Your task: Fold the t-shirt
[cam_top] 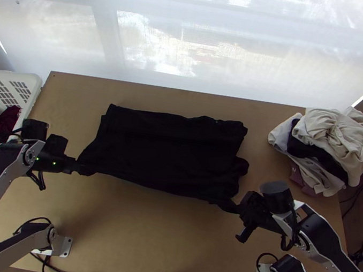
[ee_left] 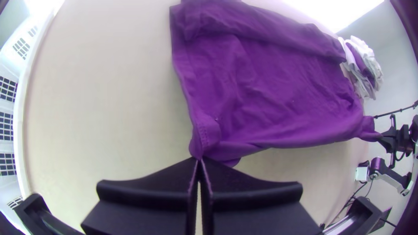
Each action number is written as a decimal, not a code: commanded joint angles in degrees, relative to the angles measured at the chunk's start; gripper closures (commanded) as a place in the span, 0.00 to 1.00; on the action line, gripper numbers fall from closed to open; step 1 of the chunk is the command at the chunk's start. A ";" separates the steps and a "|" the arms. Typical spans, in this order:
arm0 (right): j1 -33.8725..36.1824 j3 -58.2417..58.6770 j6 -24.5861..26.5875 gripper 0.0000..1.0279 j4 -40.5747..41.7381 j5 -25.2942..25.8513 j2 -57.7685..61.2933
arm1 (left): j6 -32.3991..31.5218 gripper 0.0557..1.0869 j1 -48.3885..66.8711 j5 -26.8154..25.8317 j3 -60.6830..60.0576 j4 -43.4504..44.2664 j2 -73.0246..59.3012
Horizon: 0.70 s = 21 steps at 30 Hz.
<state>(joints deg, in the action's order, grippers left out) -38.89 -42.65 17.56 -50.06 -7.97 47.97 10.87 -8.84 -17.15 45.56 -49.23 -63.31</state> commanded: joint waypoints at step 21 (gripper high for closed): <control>-9.27 -12.72 -2.62 0.97 -13.83 -2.84 1.17 | 1.78 0.97 1.37 -2.63 3.48 -2.62 5.74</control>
<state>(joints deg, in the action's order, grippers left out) -45.04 -50.89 16.10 -63.20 -10.37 46.00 14.41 -11.25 -17.67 47.11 -51.09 -60.58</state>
